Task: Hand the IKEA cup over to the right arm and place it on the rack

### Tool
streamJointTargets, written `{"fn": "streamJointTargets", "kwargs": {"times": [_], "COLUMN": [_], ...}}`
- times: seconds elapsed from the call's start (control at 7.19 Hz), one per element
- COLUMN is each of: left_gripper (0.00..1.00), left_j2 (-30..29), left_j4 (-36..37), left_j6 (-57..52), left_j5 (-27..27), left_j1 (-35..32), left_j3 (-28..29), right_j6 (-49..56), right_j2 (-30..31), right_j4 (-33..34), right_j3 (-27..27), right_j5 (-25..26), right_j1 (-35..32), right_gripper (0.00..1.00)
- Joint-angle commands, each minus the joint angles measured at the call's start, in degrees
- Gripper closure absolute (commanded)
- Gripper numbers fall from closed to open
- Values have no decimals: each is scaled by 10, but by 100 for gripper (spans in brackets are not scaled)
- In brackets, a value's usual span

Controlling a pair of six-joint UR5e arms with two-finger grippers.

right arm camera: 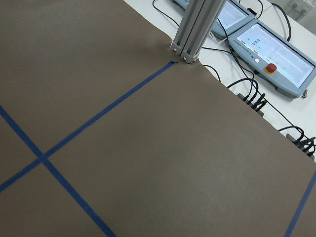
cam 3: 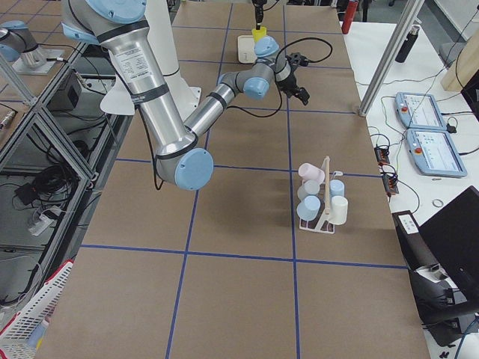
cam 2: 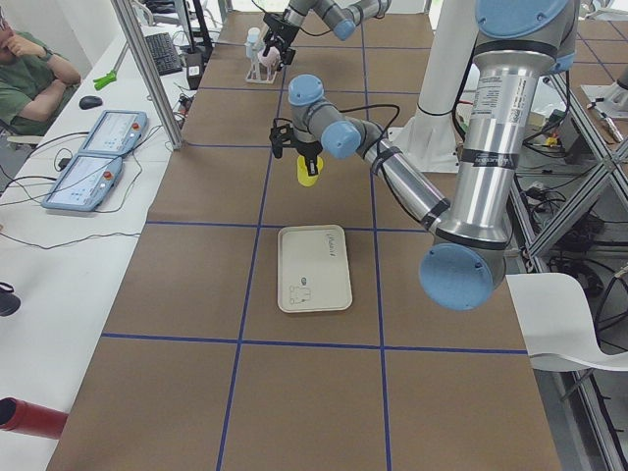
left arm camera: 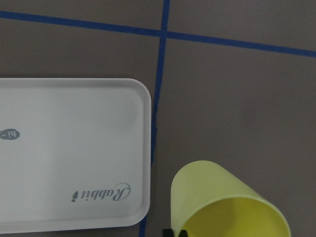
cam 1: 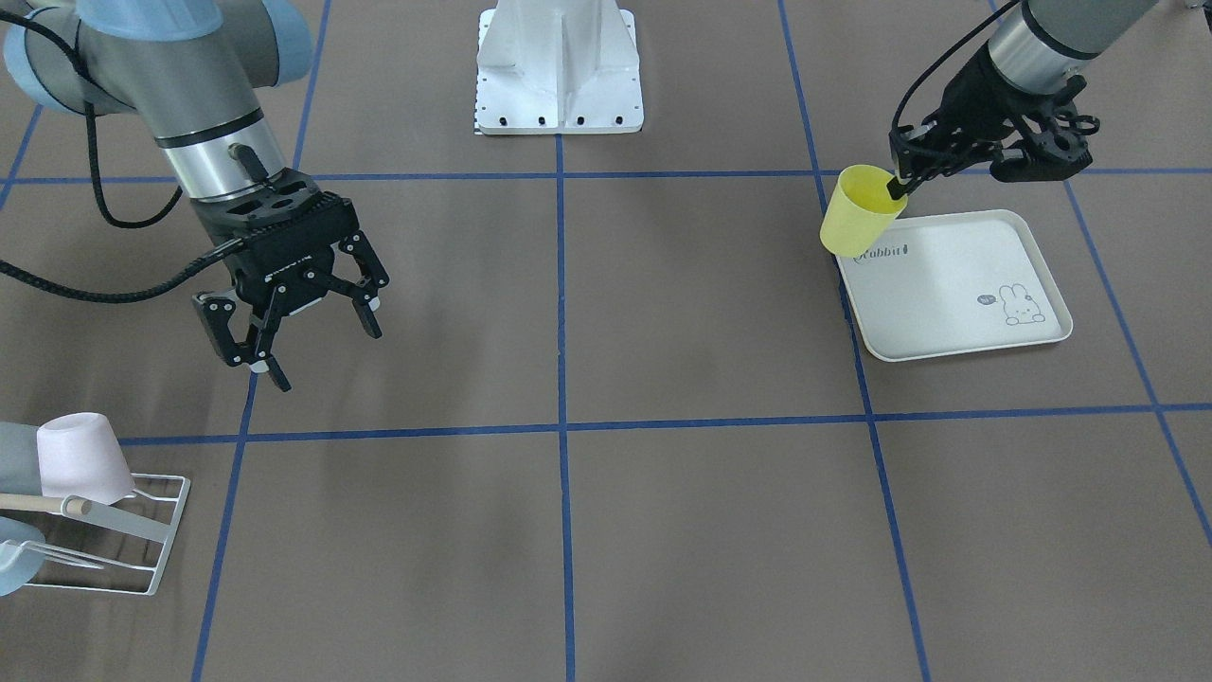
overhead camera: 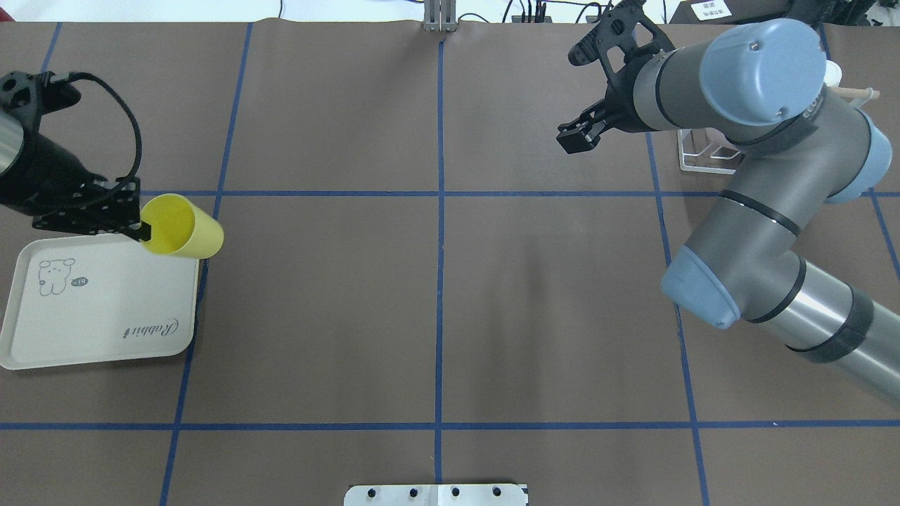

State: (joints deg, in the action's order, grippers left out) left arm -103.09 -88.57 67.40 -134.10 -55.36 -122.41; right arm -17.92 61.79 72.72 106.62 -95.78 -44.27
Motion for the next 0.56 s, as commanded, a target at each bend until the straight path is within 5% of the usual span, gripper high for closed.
{"fn": "streamJointTargets", "kwargs": {"times": [0.0,0.42], "left_gripper": [100,100], "left_j2": [-110,-163], "left_j4": [-5,-122], "left_j6": [166,348], "left_j5": [-28,-44], "left_j1": [-5,-5], "left_j3": [23,59], "right_j6": [5,5], "right_j2": [-30,-42], "right_j4": [-6,-220], "right_j3": [2,-47], "right_j5": [61,79], "right_j1": [49,94], "right_gripper": [0,0]}}
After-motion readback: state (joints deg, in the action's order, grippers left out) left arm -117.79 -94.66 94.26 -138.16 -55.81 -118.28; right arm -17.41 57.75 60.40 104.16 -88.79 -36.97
